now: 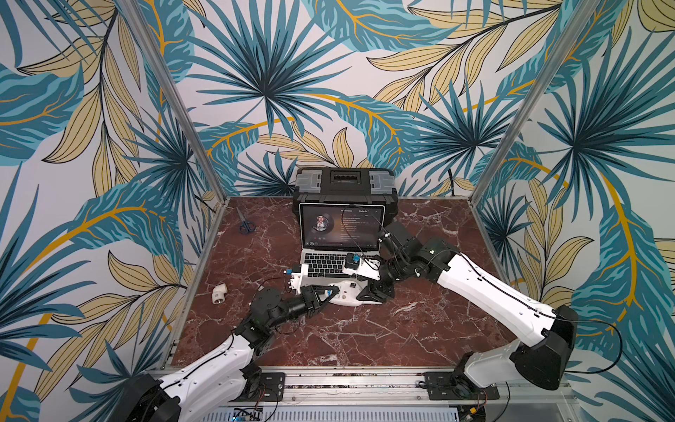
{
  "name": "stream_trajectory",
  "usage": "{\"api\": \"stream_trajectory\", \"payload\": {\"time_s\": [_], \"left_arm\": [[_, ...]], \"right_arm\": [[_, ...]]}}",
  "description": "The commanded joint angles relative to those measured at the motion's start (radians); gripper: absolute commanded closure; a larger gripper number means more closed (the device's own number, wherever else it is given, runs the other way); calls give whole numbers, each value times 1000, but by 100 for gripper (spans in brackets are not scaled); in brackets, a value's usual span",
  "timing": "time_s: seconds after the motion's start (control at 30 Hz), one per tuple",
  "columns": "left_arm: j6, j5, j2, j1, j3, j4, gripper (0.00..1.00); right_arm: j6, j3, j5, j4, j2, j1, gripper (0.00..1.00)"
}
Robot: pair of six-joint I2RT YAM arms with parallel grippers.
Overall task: Remove the wireless mouse receiver from the laptop
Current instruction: Insert the USB plug into the mouse.
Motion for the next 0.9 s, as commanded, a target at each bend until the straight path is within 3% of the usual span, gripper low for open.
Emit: {"api": "stream_trajectory", "payload": {"time_s": [0.0, 0.3, 0.87], "left_arm": [[10, 4, -3, 2, 44, 60, 100], [9, 1, 4, 2, 40, 67, 100], [9, -6, 11, 2, 32, 65, 100]], "right_arm": [[-15, -7, -42, 32, 19, -2, 42], [-37, -6, -95, 62, 42, -1, 44], [-32, -26, -130, 57, 29, -1, 63]]}}
